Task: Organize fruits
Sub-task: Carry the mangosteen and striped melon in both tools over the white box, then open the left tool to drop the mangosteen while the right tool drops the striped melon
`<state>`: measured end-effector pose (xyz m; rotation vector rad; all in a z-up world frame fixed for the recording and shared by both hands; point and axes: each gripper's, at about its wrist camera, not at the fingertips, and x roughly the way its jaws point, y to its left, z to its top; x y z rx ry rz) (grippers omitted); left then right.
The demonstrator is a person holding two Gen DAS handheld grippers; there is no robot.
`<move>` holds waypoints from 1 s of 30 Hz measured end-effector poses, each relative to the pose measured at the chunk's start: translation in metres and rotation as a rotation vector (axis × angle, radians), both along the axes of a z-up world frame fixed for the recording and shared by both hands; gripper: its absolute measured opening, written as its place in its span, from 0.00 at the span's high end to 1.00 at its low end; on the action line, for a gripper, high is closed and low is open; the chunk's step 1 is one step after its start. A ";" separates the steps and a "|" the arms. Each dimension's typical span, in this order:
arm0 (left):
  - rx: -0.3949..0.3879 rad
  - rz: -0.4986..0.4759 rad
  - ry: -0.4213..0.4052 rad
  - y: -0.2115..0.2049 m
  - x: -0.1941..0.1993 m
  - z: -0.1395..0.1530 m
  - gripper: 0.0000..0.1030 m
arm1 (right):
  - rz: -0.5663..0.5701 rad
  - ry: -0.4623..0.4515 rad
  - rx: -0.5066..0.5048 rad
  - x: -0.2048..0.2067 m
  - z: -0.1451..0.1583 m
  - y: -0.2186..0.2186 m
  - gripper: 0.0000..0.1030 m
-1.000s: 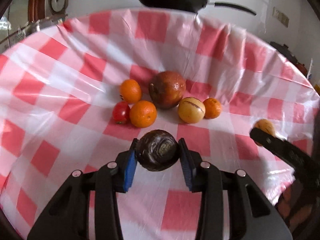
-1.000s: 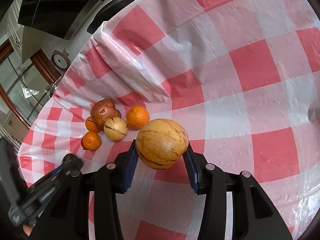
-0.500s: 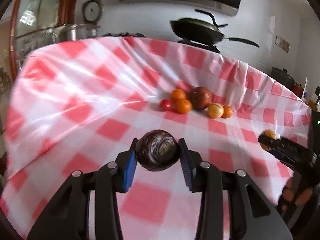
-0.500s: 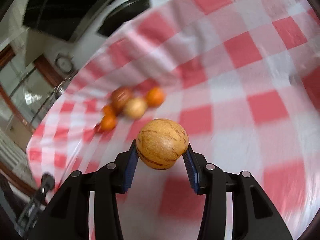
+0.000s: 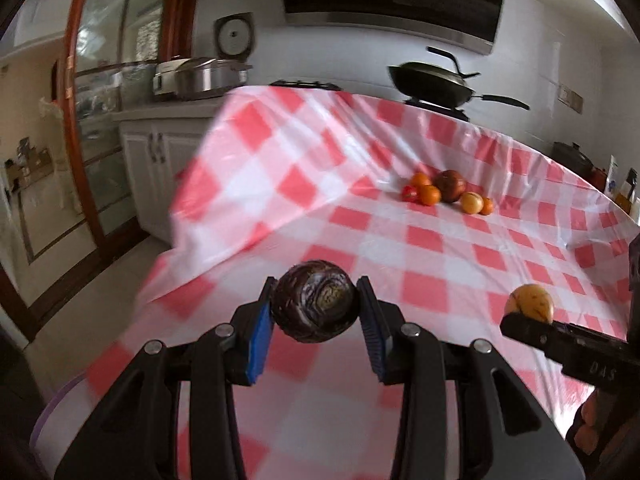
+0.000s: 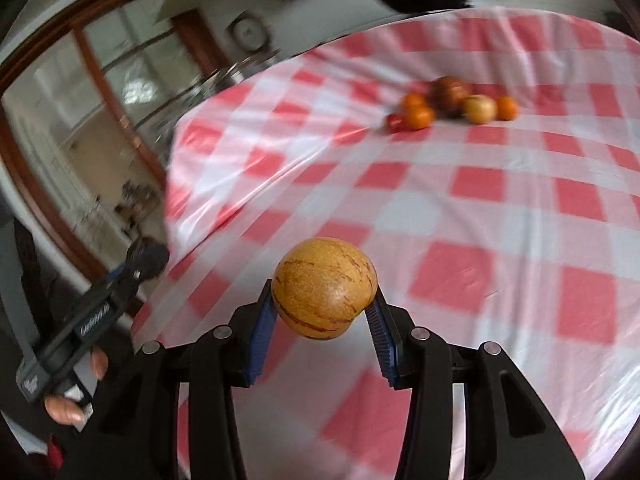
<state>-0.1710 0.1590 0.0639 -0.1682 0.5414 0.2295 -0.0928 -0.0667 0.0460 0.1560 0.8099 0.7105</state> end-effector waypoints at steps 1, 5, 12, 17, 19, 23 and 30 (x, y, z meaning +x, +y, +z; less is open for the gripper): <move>-0.006 0.008 0.003 0.007 -0.007 -0.001 0.61 | 0.022 -0.002 -0.007 -0.006 0.000 0.009 0.57; -0.003 0.039 0.010 0.030 -0.036 -0.007 0.61 | 0.131 -0.010 -0.039 -0.036 -0.002 0.048 0.57; -0.003 0.119 0.045 0.072 -0.087 -0.022 0.61 | 0.313 -0.049 -0.118 -0.085 -0.009 0.109 0.57; -0.018 0.203 0.088 0.104 -0.123 -0.038 0.61 | 0.442 -0.071 -0.181 -0.122 -0.020 0.144 0.57; -0.025 0.242 0.109 0.118 -0.138 -0.046 0.61 | 0.499 -0.079 -0.203 -0.138 -0.025 0.160 0.57; -0.047 0.309 0.144 0.142 -0.162 -0.060 0.61 | 0.600 -0.131 -0.231 -0.164 -0.024 0.181 0.57; -0.072 0.407 0.181 0.178 -0.196 -0.082 0.61 | 0.811 -0.200 -0.317 -0.222 -0.041 0.222 0.57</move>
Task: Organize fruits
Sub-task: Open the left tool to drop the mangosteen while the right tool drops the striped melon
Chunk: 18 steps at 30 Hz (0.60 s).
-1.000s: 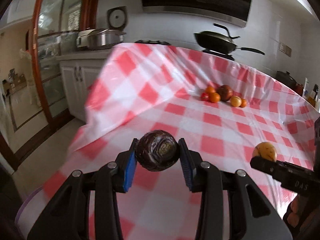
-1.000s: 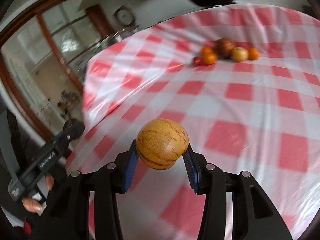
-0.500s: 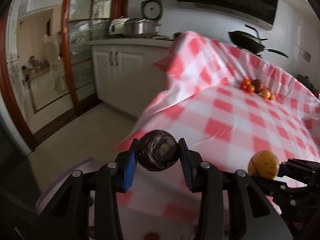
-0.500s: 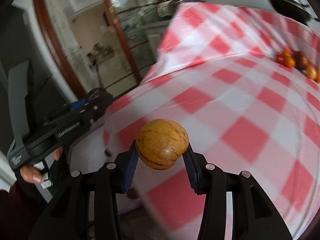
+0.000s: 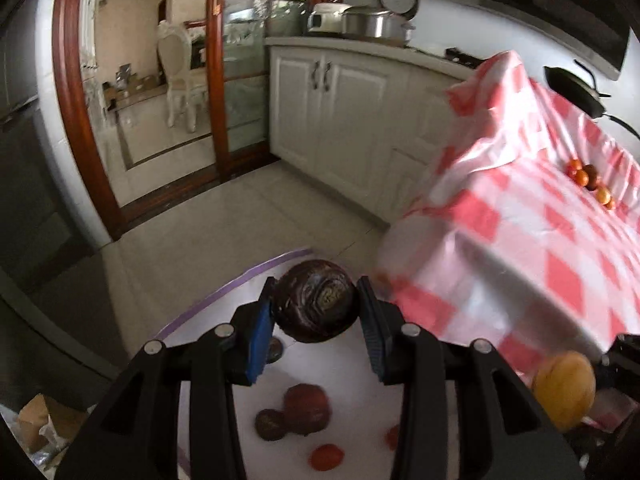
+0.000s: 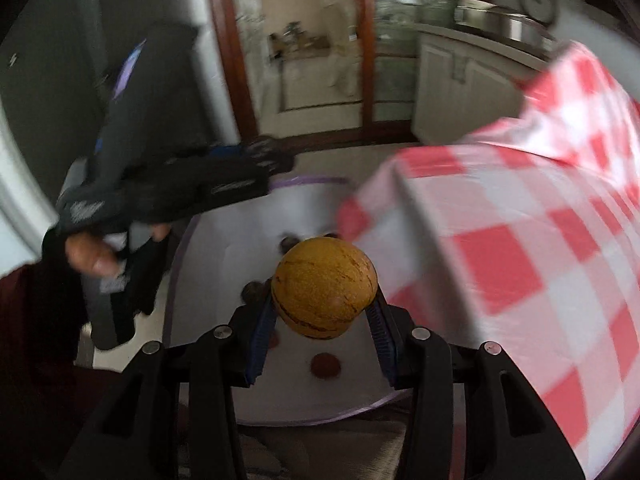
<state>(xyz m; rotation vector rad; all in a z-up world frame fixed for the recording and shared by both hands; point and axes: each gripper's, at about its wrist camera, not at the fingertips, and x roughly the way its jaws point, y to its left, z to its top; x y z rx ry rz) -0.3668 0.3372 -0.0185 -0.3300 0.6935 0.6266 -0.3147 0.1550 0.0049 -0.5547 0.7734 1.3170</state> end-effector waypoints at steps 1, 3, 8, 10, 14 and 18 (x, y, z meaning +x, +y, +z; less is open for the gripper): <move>-0.006 0.005 0.010 0.002 -0.001 -0.004 0.61 | 0.020 -0.002 -0.016 -0.006 -0.004 0.004 0.57; -0.022 0.016 0.040 0.008 -0.003 -0.018 0.61 | 0.063 -0.008 -0.067 -0.017 -0.020 0.015 0.57; -0.087 0.014 0.166 0.019 0.004 -0.056 0.61 | 0.111 0.004 -0.218 -0.027 -0.065 0.038 0.57; -0.107 0.008 0.240 0.021 0.010 -0.073 0.61 | 0.120 0.020 -0.288 -0.027 -0.085 0.048 0.57; -0.128 0.008 0.329 0.022 0.020 -0.099 0.61 | 0.137 0.043 -0.411 -0.030 -0.117 0.061 0.57; -0.177 0.017 0.379 0.028 0.026 -0.122 0.61 | 0.179 0.042 -0.503 -0.035 -0.139 0.056 0.57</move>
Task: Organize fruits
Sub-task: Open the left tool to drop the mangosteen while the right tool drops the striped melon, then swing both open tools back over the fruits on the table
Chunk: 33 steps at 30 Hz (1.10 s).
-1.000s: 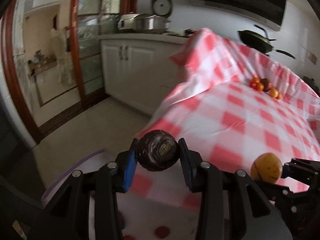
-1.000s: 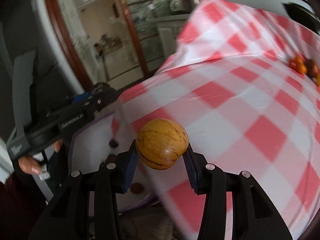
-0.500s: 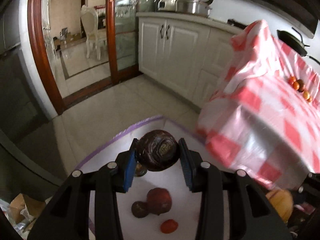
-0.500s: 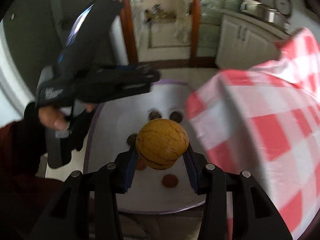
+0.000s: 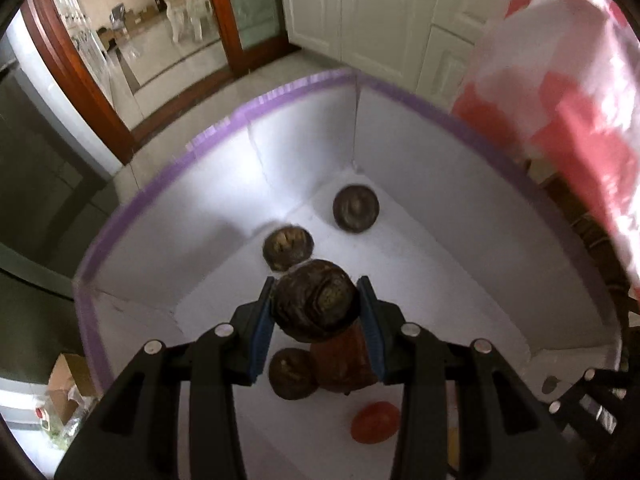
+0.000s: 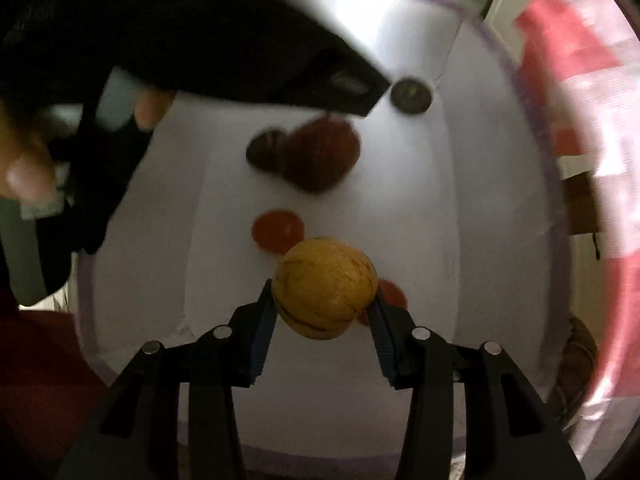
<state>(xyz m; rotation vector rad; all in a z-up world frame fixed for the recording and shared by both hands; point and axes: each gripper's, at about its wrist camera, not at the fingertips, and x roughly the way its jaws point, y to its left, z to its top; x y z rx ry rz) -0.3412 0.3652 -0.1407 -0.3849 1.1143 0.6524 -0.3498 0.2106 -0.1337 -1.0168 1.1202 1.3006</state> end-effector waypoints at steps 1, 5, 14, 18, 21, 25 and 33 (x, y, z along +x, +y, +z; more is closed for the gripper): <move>-0.007 0.000 0.004 -0.001 0.000 -0.004 0.61 | 0.006 0.004 -0.007 -0.001 -0.002 -0.001 0.57; -0.028 -0.002 0.004 0.000 0.000 -0.009 0.61 | -0.004 0.014 -0.029 0.001 -0.007 -0.002 0.57; -0.036 -0.003 0.013 0.002 0.006 -0.012 0.60 | -0.005 0.001 -0.036 0.004 -0.006 0.000 0.55; -0.005 0.001 -0.004 0.001 0.005 -0.006 0.39 | -0.012 -0.007 0.004 0.004 0.000 0.006 0.45; 0.032 0.001 -0.019 -0.001 0.006 0.004 0.27 | -0.017 -0.015 0.046 0.005 0.011 0.002 0.39; 0.063 0.001 -0.049 -0.001 0.008 0.023 0.21 | -0.013 -0.041 0.151 0.005 0.037 -0.007 0.39; 0.214 -0.002 -0.293 -0.017 0.023 0.127 0.07 | -0.045 -0.033 0.550 0.021 0.163 -0.050 0.26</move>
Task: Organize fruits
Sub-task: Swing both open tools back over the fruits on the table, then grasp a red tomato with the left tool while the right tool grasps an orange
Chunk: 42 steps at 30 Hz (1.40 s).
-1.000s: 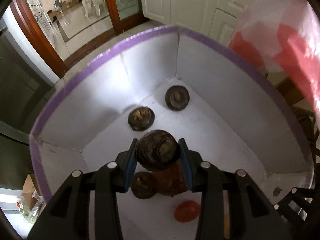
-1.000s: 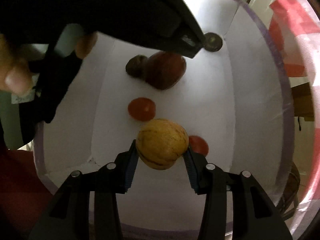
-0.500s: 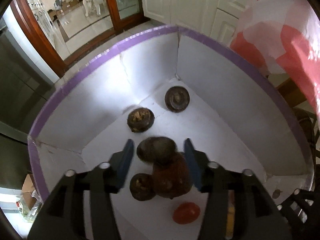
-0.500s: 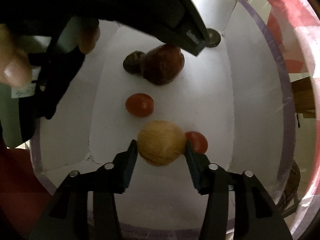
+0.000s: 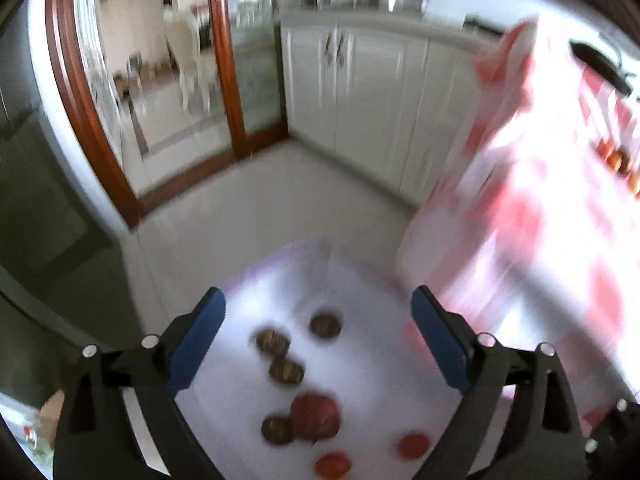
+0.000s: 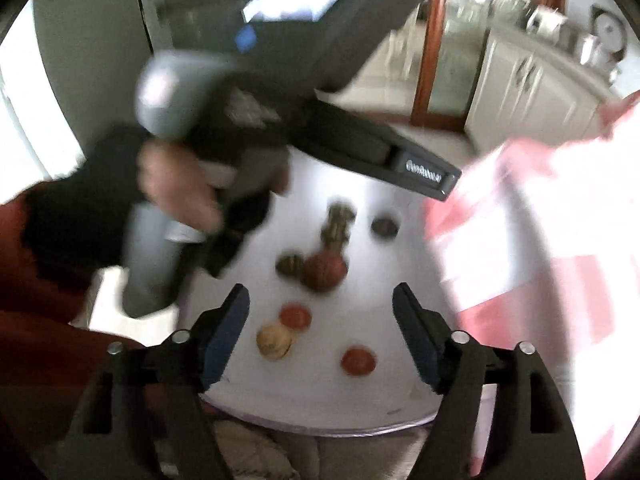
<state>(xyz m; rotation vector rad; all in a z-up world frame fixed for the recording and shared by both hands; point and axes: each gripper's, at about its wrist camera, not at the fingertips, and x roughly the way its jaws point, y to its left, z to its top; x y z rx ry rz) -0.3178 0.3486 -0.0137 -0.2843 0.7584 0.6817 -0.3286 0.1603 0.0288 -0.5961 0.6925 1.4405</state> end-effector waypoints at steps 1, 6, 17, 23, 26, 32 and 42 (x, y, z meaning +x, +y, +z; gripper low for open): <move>0.026 -0.015 -0.034 -0.007 0.006 0.017 0.05 | -0.020 -0.013 0.042 0.004 0.015 -0.010 0.24; 0.071 -0.170 -0.189 -0.067 0.058 0.086 0.02 | -0.236 -0.081 0.265 0.058 0.080 -0.094 0.15; -0.007 -0.580 -0.306 -0.257 0.287 0.092 0.02 | -0.977 -0.021 0.337 0.249 0.066 -0.284 0.14; -0.091 -0.520 -0.291 -0.282 0.411 0.070 0.02 | -1.252 0.076 0.300 0.362 0.028 -0.363 0.14; -0.204 -0.441 -0.339 -0.267 0.441 0.068 0.02 | -1.351 0.031 0.200 0.405 0.016 -0.375 0.14; -0.370 -0.377 -0.410 -0.233 0.457 0.044 0.02 | -1.360 0.001 0.036 0.489 -0.006 -0.357 0.29; -0.404 -0.269 -0.437 -0.211 0.449 0.037 0.02 | -1.273 0.009 -0.107 0.578 -0.026 -0.307 0.51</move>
